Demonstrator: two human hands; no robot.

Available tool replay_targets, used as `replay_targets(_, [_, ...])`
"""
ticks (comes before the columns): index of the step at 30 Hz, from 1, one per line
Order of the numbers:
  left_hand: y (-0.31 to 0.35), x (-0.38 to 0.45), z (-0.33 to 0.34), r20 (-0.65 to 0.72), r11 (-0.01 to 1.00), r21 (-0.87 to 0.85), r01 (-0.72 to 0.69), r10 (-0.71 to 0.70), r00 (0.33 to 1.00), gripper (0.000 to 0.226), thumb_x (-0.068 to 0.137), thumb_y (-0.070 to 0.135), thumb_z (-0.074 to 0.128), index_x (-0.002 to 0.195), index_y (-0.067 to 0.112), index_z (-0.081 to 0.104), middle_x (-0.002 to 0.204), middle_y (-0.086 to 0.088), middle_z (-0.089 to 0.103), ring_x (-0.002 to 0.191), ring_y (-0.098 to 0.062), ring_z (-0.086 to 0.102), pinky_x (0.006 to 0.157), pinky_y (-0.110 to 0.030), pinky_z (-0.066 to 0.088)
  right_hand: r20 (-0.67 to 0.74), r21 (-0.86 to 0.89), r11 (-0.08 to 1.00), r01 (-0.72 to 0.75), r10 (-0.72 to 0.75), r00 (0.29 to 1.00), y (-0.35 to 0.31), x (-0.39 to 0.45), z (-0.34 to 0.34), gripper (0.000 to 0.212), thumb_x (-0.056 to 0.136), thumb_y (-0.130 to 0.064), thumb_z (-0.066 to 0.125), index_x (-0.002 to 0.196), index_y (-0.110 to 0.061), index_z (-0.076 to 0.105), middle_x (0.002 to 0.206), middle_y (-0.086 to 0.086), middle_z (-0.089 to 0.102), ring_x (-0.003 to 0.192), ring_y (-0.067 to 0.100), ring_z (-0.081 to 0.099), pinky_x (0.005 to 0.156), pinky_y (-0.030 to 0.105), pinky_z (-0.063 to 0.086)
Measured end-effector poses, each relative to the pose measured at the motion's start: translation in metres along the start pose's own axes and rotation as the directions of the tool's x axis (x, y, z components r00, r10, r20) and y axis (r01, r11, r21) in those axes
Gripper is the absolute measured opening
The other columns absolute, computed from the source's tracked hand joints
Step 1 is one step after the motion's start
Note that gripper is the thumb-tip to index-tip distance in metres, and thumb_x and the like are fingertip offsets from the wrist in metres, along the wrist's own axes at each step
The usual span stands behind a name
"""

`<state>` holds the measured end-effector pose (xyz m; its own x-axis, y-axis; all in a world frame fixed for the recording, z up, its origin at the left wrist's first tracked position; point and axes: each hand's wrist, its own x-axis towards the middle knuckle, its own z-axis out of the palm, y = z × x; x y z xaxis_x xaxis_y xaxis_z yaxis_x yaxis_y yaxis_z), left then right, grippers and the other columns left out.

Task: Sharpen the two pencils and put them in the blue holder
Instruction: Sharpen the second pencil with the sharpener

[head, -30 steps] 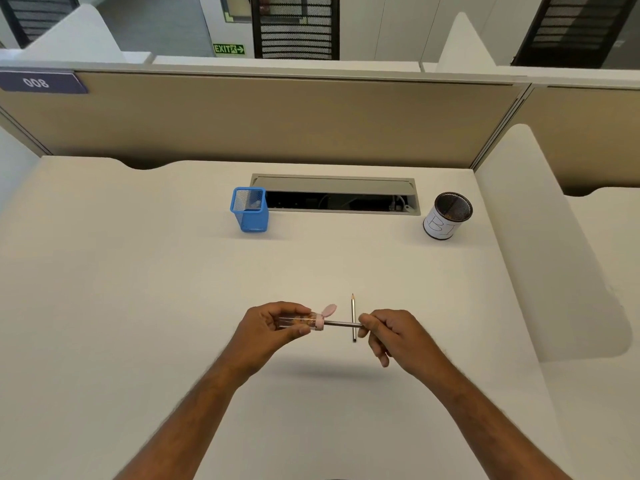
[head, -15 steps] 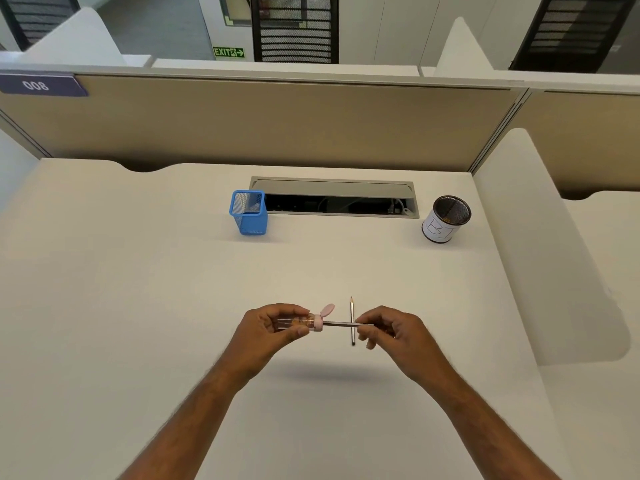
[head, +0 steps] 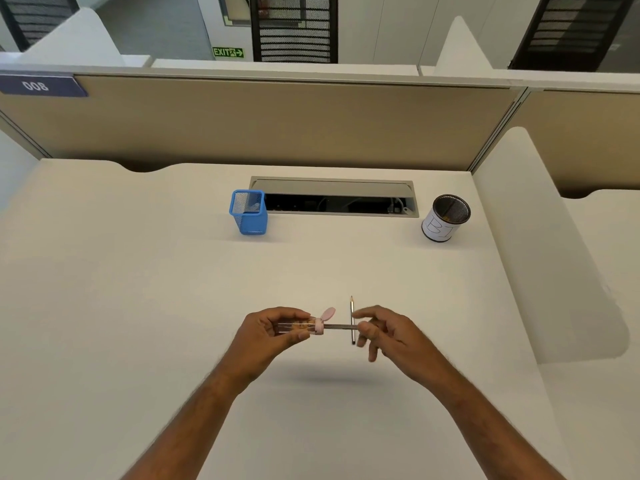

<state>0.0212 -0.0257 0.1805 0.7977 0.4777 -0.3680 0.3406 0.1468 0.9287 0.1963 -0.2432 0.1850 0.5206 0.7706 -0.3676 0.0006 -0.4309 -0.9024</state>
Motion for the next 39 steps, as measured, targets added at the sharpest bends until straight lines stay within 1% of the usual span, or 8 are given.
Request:
replay_targets(3, [0.0002,0.0,0.0003,-0.003,1.0,0.002,-0.01,0.01,1.0,0.025,0.089,-0.002,0.084,0.11,0.013,0.083,0.107,-0.001,0.087,0.103,-0.015,0.083,0.092,-0.023,0.064,-0.061,-0.013,0.999,0.047,-0.048,0.997,0.0013,-0.0019,0.0,0.023,0.096,-0.02,0.076,0.115,-0.032,0.07,0.098,0.001,0.074,0.076,0.022,0.076,0.08,0.027,0.057])
replay_targets(9, [0.0031,0.0007,0.0015,-0.01,1.0,0.01,-0.018,0.018,1.0,0.025,0.089,-0.001,0.085,0.108,0.015,0.084,0.107,-0.001,0.087,0.103,-0.015,0.082,0.087,-0.021,0.063,-0.137,-0.067,0.992,0.104,-0.112,0.984,-0.0002,-0.0037,0.002,0.012,0.097,-0.014,0.074,0.097,-0.026,0.077,0.083,-0.003,0.077,0.074,0.015,0.073,0.072,0.019,0.052])
replay_targets(17, [0.0027,-0.0008,0.0019,0.022,0.999,0.05,0.0,-0.001,1.0,0.025,0.088,0.002,0.086,0.106,0.019,0.085,0.108,0.001,0.087,0.103,-0.016,0.082,0.09,-0.024,0.063,-0.029,-0.084,0.996,-0.021,0.018,0.999,-0.0027,0.0012,0.0016,0.039,0.11,-0.031,0.054,0.081,-0.011,0.072,0.047,-0.002,0.055,0.045,0.018,0.053,0.065,0.024,0.046])
replay_targets(22, [-0.0003,-0.0026,0.0003,0.009,0.999,0.044,0.012,-0.012,1.0,0.024,0.089,0.001,0.085,0.108,0.017,0.085,0.107,0.001,0.087,0.102,-0.014,0.082,0.087,-0.021,0.063,0.019,-0.107,0.994,-0.007,0.009,1.0,-0.0011,0.0012,0.0009,0.038,0.111,-0.034,0.051,0.091,-0.012,0.075,0.054,0.002,0.066,0.048,0.018,0.055,0.065,0.022,0.045])
replay_targets(25, [-0.0008,-0.0025,-0.0017,-0.004,1.0,0.027,0.007,-0.007,1.0,0.024,0.09,0.001,0.085,0.11,0.014,0.084,0.107,0.0,0.087,0.103,-0.014,0.082,0.087,-0.02,0.062,0.015,-0.069,0.997,0.029,-0.028,0.999,-0.0002,-0.0004,-0.0015,0.016,0.104,-0.033,0.065,0.118,-0.03,0.071,0.082,0.005,0.077,0.059,0.016,0.066,0.07,0.024,0.053])
replay_targets(28, [0.0005,-0.0013,-0.0018,-0.02,1.0,0.007,-0.003,0.003,1.0,0.024,0.09,-0.001,0.084,0.11,0.011,0.084,0.107,0.0,0.087,0.102,-0.014,0.083,0.085,-0.017,0.061,-0.051,-0.1,0.993,0.064,-0.069,0.996,0.0016,-0.0019,-0.0015,0.025,0.095,-0.029,0.078,0.114,-0.042,0.069,0.097,0.0,0.074,0.071,0.018,0.074,0.079,0.032,0.057])
replay_targets(36, [0.0052,0.0033,-0.0002,-0.004,1.0,0.012,-0.016,0.016,1.0,0.024,0.09,0.001,0.085,0.107,0.018,0.085,0.107,-0.001,0.087,0.104,-0.016,0.083,0.09,-0.023,0.063,-0.13,-0.049,0.991,0.123,-0.128,0.983,-0.0038,-0.0046,0.0045,0.012,0.102,-0.011,0.068,0.096,-0.018,0.076,0.074,0.001,0.073,0.064,0.016,0.069,0.071,0.019,0.053])
replay_targets(39, [0.0057,0.0027,-0.0004,0.013,0.999,0.035,-0.016,0.016,1.0,0.024,0.09,0.001,0.085,0.108,0.017,0.085,0.107,0.0,0.087,0.103,-0.016,0.082,0.09,-0.025,0.064,-0.116,-0.069,0.996,0.057,-0.065,0.991,-0.0061,-0.0005,0.0043,0.029,0.108,-0.02,0.058,0.085,-0.013,0.073,0.054,0.0,0.062,0.05,0.015,0.058,0.064,0.017,0.045])
